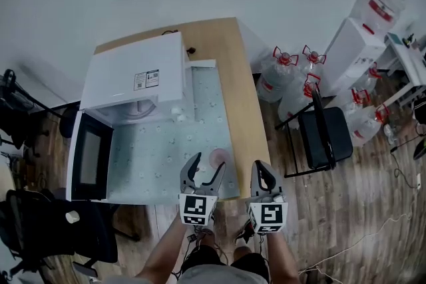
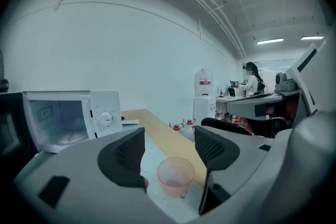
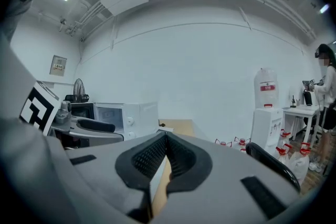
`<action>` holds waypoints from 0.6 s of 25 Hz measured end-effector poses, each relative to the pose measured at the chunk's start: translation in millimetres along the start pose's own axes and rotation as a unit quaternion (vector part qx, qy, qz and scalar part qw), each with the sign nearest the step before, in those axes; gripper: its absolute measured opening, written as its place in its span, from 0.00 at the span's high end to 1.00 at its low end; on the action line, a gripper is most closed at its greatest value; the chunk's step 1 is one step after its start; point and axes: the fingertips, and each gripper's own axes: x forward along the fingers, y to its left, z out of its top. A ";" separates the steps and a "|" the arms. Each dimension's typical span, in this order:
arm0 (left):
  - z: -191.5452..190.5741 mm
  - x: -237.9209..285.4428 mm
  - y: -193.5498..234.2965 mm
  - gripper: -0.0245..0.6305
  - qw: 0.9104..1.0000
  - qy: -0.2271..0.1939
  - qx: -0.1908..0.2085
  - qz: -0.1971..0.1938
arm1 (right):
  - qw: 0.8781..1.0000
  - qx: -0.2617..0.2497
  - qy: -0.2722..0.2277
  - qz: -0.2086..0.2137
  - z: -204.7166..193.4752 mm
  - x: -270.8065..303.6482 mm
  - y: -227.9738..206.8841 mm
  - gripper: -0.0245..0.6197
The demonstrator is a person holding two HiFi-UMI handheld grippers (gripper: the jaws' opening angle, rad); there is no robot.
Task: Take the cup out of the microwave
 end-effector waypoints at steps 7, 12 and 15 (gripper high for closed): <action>35.2 -32.5 15.0 0.54 0.999 -0.015 -0.002 0.040 | 0.999 -0.012 -0.032 0.031 40.5 -4.1 15.3 0.93; 52.8 -58.1 25.2 0.60 0.998 -0.020 -0.006 0.067 | 0.997 -0.020 -0.052 0.062 65.3 -6.4 35.9 0.93; 61.0 -75.2 32.5 0.65 0.996 -0.024 -0.002 0.086 | 0.994 -0.028 -0.065 0.087 81.5 -6.2 51.6 0.93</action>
